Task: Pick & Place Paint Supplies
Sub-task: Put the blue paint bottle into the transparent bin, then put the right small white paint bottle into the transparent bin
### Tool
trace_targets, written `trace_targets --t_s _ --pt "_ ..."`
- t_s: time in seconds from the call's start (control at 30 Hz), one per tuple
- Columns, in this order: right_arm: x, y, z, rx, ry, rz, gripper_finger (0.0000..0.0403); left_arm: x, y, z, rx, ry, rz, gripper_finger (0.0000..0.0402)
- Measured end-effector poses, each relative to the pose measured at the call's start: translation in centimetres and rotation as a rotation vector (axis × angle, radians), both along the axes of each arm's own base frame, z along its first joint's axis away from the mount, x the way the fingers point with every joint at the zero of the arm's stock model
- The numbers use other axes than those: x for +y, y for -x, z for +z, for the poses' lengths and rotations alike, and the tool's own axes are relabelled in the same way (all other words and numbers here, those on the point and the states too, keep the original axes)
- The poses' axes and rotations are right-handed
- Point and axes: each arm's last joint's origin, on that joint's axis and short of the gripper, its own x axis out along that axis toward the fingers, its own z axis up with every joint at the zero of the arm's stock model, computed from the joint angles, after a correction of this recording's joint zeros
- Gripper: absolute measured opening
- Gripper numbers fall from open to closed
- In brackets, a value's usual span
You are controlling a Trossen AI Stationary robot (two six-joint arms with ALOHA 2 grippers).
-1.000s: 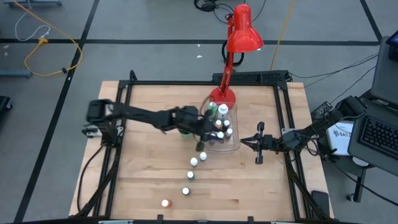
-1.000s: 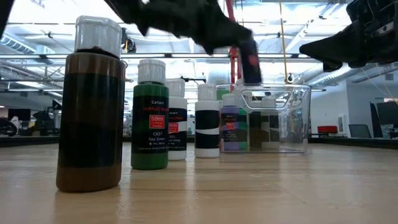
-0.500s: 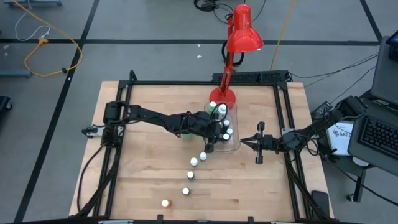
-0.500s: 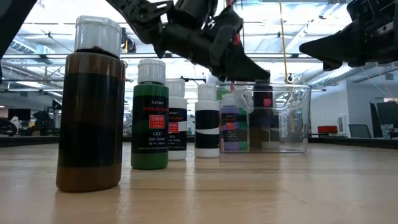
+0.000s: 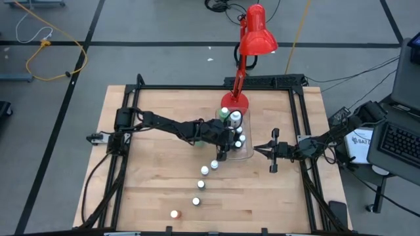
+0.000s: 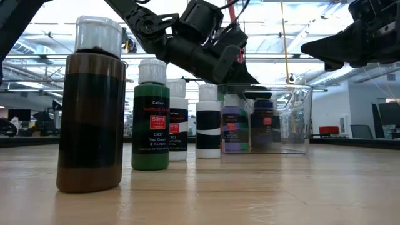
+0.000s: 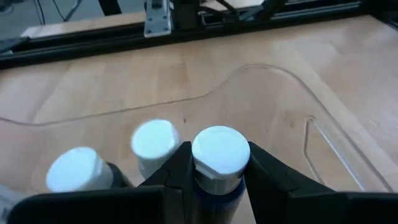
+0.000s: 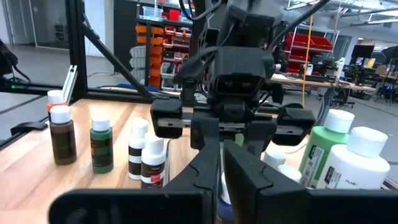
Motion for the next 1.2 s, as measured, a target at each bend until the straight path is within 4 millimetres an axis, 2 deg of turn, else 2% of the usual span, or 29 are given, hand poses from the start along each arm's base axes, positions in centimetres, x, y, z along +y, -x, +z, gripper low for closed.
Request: trace_targets --t_s 0.23,0.37,0.47,0.53,0.63,0.7,0.8,0.87,0.93,1.03,1.1,1.2 --pt "0.0 0.0 -0.1 0.005 -0.018 0.001 0.002 0.1 0.1 0.2 0.009 0.012 0.007 0.0208" --pt "0.0 0.0 -0.1 0.004 -0.019 0.001 0.002 0.0 0.4 0.9 0.006 0.019 -0.008 0.0246" --pt "0.0 0.0 -0.1 0.004 -0.019 0.001 0.002 -0.3 1.4 3.0 0.014 -0.005 -0.094 0.0255" --pt "0.0 0.0 -0.1 0.011 -0.015 0.001 0.002 -0.8 2.6 5.7 -0.004 -0.018 -0.136 0.0256" --pt "0.0 0.0 -0.1 0.01 -0.016 0.002 0.002 -2.1 5.9 10.9 -0.005 -0.007 -0.175 0.0253" --pt "0.0 0.0 -0.1 0.01 -0.016 0.002 0.002 -3.1 9.1 14.2 0.021 0.027 -0.187 0.0247" --pt "0.0 0.0 -0.1 0.011 -0.016 0.002 0.002 -4.6 14.0 17.6 0.072 0.044 -0.172 0.0234" --pt "0.0 0.0 -0.1 0.01 -0.017 0.002 0.002 -5.5 16.9 18.7 0.086 0.018 -0.107 0.0219" --pt "0.0 0.0 -0.1 0.009 -0.017 0.002 0.002 -6.2 19.8 19.4 0.046 -0.017 -0.027 0.02" --pt "0.0 0.0 -0.1 0.007 -0.031 0.002 0.002 -6.5 23.8 19.0 -0.019 -0.032 0.055 0.0161" --pt "0.0 0.0 -0.1 0.003 -0.045 0.003 0.002 -6.3 26.1 17.7 -0.056 -0.01 0.099 0.0131" --pt "0.0 0.0 -0.1 0.003 -0.045 0.003 0.002 -5.7 28.4 15.1 -0.134 0.045 0.169 0.0079"
